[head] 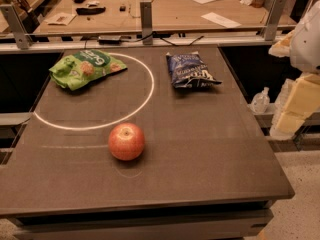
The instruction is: Move green rice chip bag near blue chip bag
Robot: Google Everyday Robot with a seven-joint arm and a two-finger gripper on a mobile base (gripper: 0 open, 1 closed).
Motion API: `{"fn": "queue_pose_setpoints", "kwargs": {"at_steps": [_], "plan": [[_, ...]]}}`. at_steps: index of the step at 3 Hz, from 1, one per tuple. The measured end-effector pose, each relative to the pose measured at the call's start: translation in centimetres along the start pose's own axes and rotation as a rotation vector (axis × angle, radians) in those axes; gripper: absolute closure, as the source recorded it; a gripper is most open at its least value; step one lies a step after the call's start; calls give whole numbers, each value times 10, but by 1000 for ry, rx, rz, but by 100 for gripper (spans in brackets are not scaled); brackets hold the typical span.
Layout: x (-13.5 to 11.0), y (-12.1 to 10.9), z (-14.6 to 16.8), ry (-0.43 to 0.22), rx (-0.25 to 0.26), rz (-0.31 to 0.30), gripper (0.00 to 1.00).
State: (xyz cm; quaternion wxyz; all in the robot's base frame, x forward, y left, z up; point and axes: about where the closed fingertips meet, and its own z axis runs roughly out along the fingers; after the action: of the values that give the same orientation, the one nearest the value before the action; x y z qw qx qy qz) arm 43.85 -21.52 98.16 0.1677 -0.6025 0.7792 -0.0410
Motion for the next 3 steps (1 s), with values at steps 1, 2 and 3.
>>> {"fn": "queue_pose_setpoints", "kwargs": {"at_steps": [1,2,3], "plan": [[-3,0,-2,1,17,-16,0],[-25,10,-3,22,86,-126,0],[-68,37,-3,-6,138,-293,0]]}}
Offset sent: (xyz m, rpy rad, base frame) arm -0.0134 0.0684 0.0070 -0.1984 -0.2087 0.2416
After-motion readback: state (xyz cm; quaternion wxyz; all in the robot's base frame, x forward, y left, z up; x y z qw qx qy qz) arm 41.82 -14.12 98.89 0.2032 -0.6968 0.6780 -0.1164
